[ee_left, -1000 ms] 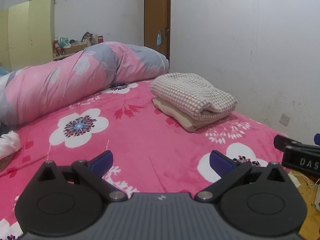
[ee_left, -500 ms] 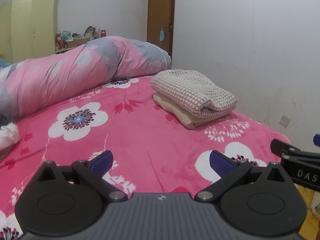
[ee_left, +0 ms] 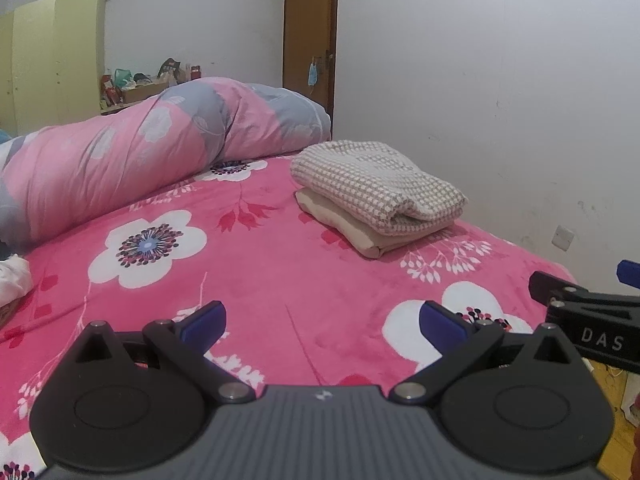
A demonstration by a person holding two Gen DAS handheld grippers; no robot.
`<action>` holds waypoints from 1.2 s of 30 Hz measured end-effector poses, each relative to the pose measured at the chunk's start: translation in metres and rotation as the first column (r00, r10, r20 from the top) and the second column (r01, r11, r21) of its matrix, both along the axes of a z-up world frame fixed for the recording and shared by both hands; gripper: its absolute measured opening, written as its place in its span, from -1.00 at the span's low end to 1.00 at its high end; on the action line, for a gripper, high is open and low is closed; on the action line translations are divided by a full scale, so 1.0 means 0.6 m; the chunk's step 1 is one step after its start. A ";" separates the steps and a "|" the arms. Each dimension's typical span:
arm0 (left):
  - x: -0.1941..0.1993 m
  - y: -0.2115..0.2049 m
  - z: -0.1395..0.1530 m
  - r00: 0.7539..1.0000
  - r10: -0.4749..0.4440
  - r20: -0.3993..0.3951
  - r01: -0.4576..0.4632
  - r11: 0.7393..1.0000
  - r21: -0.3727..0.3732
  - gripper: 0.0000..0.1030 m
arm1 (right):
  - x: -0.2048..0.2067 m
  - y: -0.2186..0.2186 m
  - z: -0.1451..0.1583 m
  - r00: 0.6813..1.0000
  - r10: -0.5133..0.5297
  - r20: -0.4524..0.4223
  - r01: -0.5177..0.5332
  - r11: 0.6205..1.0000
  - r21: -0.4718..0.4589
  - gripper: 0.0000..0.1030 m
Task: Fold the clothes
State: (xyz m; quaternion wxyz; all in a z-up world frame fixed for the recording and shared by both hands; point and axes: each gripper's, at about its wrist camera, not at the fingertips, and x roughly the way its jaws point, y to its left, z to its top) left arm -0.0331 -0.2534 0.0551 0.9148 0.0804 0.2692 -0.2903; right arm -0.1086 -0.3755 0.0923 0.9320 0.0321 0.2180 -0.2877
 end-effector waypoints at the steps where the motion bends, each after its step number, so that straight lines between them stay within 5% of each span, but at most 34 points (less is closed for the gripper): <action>1: 0.000 0.000 0.000 1.000 0.000 0.001 0.000 1.000 0.002 1.00 | 0.001 0.000 0.000 1.000 0.001 -0.001 -0.001 1.000 0.000 0.97; 36: -0.015 -0.039 -0.026 0.998 -0.045 -0.036 0.045 0.999 0.004 1.00 | -0.015 -0.025 -0.017 0.999 -0.042 -0.025 0.043 0.999 0.011 0.97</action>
